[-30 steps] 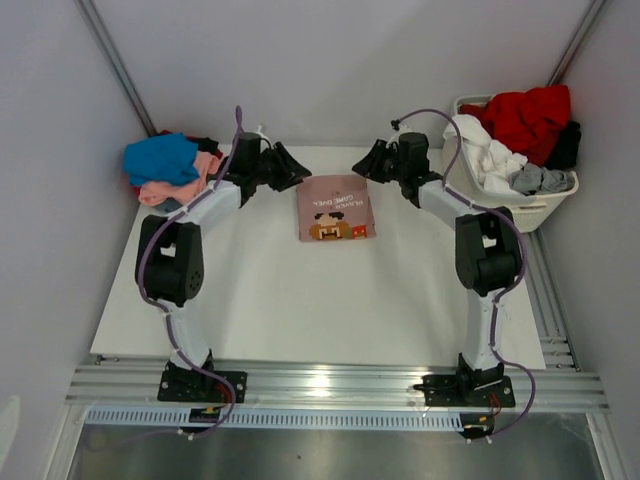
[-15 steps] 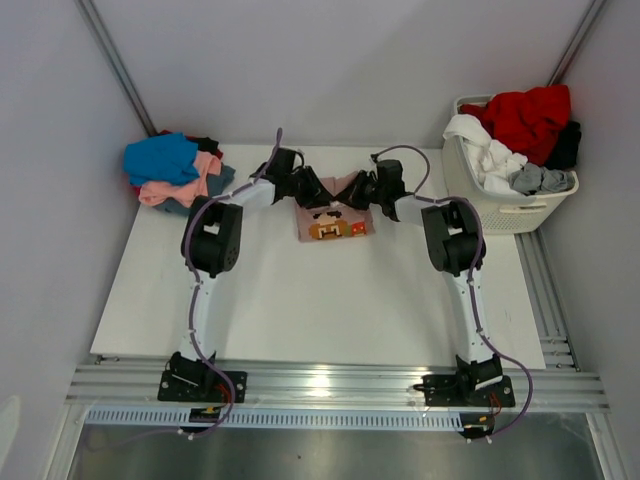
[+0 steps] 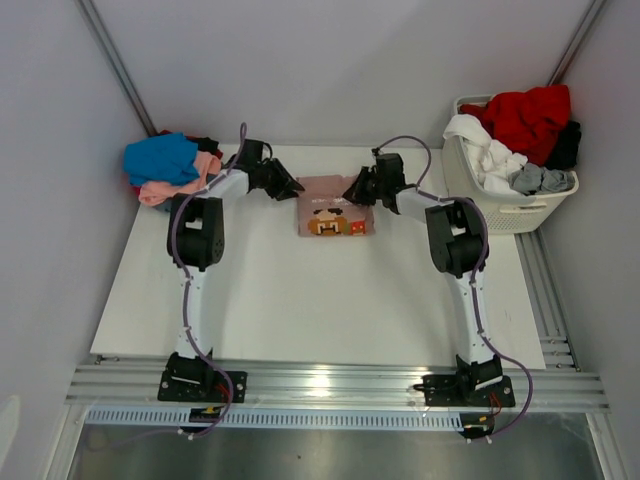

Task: Fold and stack the t-shirts
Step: Fold the long partially folded tshirt into a neat square

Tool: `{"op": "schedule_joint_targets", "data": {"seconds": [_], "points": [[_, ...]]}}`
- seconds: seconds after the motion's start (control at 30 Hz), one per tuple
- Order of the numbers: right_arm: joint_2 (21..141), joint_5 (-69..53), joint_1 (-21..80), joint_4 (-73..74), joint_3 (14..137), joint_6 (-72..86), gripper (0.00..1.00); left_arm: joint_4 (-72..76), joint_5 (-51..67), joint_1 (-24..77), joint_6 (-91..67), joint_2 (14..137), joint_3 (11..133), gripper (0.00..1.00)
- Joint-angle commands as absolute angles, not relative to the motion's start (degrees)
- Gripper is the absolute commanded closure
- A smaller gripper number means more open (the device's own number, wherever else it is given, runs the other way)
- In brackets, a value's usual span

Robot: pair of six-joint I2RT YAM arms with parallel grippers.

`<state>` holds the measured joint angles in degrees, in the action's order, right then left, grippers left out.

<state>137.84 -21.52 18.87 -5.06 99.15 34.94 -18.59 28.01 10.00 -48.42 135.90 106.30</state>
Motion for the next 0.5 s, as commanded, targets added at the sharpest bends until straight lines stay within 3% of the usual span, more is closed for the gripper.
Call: {"op": "schedule_joint_targets", "data": {"seconds": [0.0, 0.23, 0.47], "points": [[134.92, -14.16, 17.49, 2.72, 99.58, 29.09, 1.0, -21.53, 26.54, 8.0, -47.02, 134.21, 107.75, 0.65], [128.52, -11.34, 17.75, 3.96, 98.27, 24.35, 0.93, -17.16, 29.26, 7.29, -45.53, 128.25, 101.26, 0.66], [117.88, -12.65, 19.15, 2.19, 93.08, 21.53, 0.72, -4.04, 36.38, 7.82, -46.15, 117.08, 91.93, 0.66]]}}
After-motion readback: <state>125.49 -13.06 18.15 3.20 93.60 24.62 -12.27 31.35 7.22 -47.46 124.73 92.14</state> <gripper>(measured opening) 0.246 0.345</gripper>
